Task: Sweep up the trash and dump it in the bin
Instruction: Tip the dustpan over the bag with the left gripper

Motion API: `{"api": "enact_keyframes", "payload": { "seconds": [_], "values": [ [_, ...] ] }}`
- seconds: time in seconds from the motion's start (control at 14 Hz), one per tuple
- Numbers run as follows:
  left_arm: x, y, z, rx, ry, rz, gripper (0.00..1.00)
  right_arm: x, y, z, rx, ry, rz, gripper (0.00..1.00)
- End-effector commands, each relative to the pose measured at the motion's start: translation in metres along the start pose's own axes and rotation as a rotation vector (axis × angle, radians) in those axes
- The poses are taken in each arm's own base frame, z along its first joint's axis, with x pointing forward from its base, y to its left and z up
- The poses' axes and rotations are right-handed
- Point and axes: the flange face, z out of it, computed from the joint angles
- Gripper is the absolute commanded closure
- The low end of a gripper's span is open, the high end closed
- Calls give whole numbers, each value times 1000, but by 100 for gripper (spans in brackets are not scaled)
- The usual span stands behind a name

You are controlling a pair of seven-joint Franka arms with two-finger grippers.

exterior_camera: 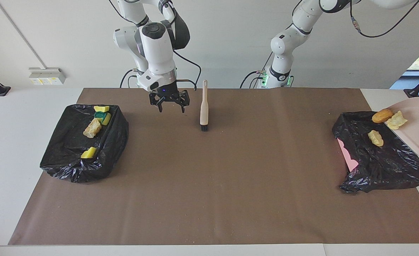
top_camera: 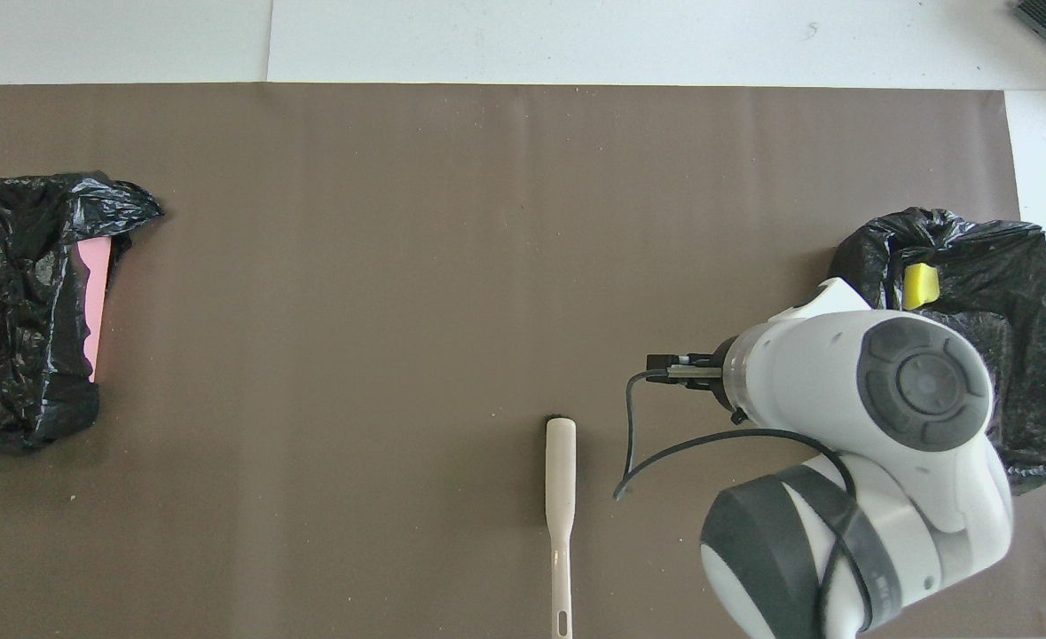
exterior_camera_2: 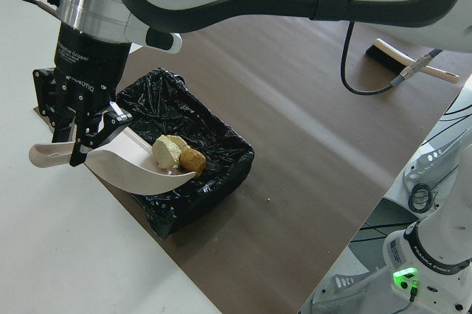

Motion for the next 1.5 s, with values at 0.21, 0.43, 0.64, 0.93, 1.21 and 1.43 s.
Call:
{"api": "enact_keyframes", "payload": {
  "seconds": [0.21, 0.43, 0.64, 0.93, 1.21, 1.43],
  "values": [
    [4, -9, -24, 14, -142, -69, 100, 40, 51, -100, -48, 43, -10, 0],
    [3, -2, -49, 25, -101, -139, 100, 44, 62, -134, -52, 61, 8, 0],
    [36, -7, -93, 85, -17, -196, 100, 51, 103, -181, -49, 75, 71, 0],
    [95, -6, -119, -1, 189, -379, 100, 53, 180, -195, -50, 22, 44, 0],
    [181, 8, -154, -137, 338, -507, 100, 55, 208, -167, -11, -39, 59, 0],
    [253, 29, -187, -228, 439, -618, 100, 50, 187, -161, 2, -53, 25, 0]
  ]
}}
